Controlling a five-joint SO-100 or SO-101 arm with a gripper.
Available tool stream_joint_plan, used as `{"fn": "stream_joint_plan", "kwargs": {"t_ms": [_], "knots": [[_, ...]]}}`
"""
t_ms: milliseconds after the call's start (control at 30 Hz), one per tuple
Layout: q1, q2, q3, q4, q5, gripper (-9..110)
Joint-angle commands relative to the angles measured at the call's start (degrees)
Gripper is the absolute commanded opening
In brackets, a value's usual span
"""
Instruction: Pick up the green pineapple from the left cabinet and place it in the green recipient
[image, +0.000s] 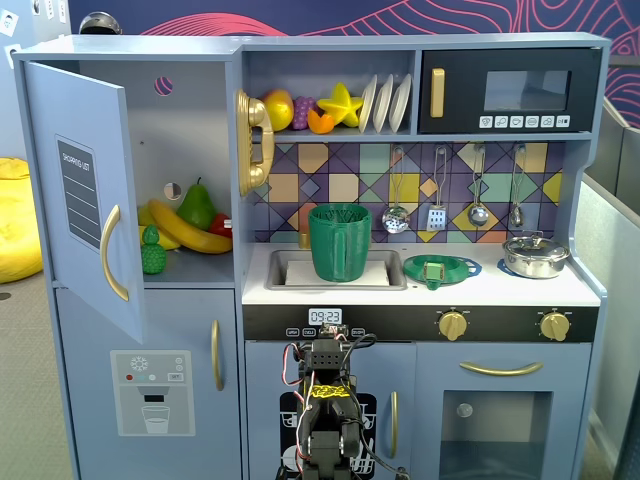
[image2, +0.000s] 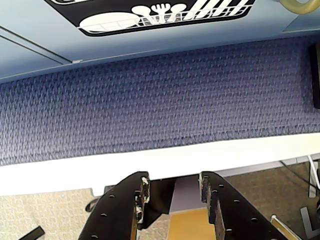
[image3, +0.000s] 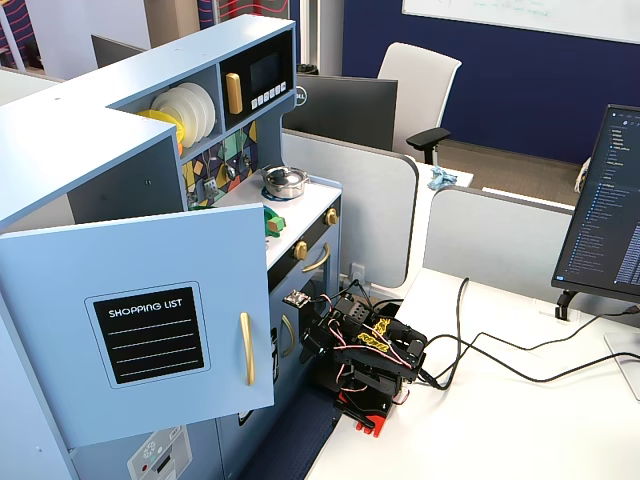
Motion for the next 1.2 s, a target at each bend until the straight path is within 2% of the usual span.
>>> {"fn": "stream_joint_plan", "kwargs": {"t_ms": [0, 267, 367, 433, 633, 733, 867, 1167], "knots": [[0.62, 0.09, 0.79, 10.46, -1.85, 0], [0.62, 0.09, 0.79, 10.37, -2.72, 0], [-1.41, 0.09, 0.7, 4.48, -3.25, 0], [-3.78, -0.7, 0.7, -6.06, -4.48, 0], [-14.41, -12.39, -1.85, -54.76, -17.23, 0], [-19.51, -17.84, -9.67, -64.69, -9.67, 4], [-25.05, -19.69, -20.83, -68.29, -2.64, 10], [-35.95, -23.38, -32.08, -70.14, -3.69, 20]]}}
